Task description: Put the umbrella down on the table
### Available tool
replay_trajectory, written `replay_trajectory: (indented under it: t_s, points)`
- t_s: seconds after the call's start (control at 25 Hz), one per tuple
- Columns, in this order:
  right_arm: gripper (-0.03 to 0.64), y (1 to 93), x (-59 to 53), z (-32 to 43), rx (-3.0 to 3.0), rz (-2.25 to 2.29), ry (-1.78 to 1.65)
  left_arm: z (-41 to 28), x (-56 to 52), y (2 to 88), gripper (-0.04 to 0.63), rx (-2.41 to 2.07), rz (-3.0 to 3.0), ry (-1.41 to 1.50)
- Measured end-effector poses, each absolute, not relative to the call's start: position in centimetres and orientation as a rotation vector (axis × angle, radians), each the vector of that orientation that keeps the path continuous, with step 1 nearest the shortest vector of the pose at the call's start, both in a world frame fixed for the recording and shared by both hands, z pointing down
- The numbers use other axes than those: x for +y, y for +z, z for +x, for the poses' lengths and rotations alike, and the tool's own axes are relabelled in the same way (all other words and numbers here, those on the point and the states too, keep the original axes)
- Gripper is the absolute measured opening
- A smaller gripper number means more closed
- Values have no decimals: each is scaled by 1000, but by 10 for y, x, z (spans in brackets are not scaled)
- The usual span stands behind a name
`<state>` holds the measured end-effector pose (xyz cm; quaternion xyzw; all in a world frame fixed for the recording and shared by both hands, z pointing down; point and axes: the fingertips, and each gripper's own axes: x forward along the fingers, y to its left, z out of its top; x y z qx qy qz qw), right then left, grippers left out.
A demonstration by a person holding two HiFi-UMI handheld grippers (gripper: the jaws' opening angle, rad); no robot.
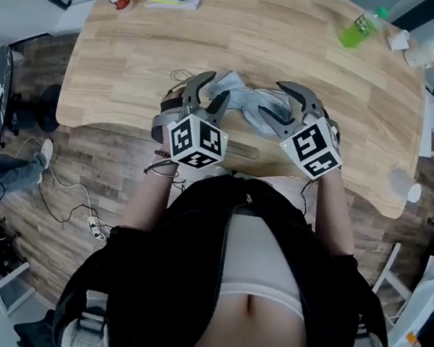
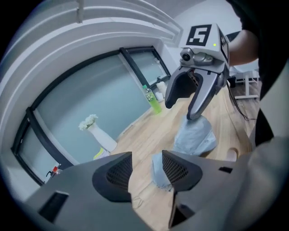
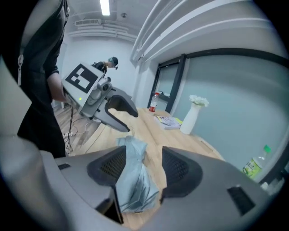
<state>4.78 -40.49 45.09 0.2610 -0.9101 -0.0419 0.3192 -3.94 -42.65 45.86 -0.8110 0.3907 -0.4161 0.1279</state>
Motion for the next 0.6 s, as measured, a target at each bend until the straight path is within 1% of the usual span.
replay_trajectory:
  t_s: [0.12,0.2,0.24,0.44,0.6]
  points:
    - [219,423,-408,45,-2509,793,-100,-36,-428,441,188,1194,-2397,-1102]
    - [180,411,-407,43,-2548,807,-110,-31,-427,424,119,1227,-2439,-984]
    - [172,405,-406,42,-2560,812,-122,-29,-426,415,99,1240,-2461,-923]
    - [107,377,-407,41,-2616,904,-184,-23,-425,383,92,1277,-2526,-752]
    - [74,344,-406,42,-2704,1047,-172,-23,-423,359,77,1307,-2552,-617]
